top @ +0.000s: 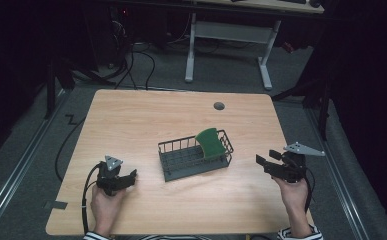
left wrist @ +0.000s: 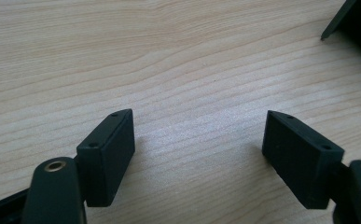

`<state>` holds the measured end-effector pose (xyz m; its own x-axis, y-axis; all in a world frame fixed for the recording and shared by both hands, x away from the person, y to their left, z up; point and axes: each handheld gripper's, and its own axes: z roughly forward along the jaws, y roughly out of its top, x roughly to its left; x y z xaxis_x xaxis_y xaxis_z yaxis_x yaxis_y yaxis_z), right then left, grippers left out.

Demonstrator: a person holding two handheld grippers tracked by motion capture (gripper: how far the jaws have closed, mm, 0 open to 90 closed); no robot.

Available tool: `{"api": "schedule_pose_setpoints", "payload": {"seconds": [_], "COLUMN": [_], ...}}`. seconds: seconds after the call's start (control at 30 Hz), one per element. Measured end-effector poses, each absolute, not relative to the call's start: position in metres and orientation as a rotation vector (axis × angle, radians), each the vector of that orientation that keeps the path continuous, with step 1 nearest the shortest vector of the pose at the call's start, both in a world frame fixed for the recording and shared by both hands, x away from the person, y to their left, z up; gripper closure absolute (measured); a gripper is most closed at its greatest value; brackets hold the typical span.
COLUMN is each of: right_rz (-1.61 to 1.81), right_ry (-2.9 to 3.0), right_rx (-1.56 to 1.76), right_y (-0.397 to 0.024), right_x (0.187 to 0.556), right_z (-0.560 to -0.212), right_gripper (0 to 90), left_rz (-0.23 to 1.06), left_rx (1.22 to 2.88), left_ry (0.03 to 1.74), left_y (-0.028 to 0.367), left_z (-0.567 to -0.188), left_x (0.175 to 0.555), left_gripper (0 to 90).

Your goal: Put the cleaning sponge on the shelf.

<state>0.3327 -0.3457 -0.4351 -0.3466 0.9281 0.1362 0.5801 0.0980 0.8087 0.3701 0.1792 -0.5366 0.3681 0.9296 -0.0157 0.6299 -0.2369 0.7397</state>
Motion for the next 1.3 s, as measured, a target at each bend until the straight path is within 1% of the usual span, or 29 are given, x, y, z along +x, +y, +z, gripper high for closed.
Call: {"api": "schedule_pose_setpoints", "payload": {"seconds": [0.57, 0.83, 1.0, 1.3], "right_rz": [1.172, 1.146, 1.117, 1.076], "right_ry": [1.933, 1.926, 1.922, 1.916], "right_rx": [1.54, 1.555, 1.603, 1.638], "right_y": [-0.365, -0.366, -0.367, -0.367], "right_x": [0.311, 0.31, 0.311, 0.312], "right_z": [-0.462, -0.476, -0.499, -0.515], "right_gripper": [37.6, 38.1, 38.8, 38.8], "left_rz": [0.577, 0.577, 0.576, 0.576], "left_rx": [1.966, 1.966, 1.966, 1.966], "left_ry": [1.346, 1.346, 1.345, 1.345], "left_y": [0.179, 0.179, 0.179, 0.179], "left_z": [-0.537, -0.537, -0.537, -0.537], "left_x": [0.37, 0.37, 0.37, 0.37], "left_gripper": [25.7, 25.7, 25.7, 25.7]}}
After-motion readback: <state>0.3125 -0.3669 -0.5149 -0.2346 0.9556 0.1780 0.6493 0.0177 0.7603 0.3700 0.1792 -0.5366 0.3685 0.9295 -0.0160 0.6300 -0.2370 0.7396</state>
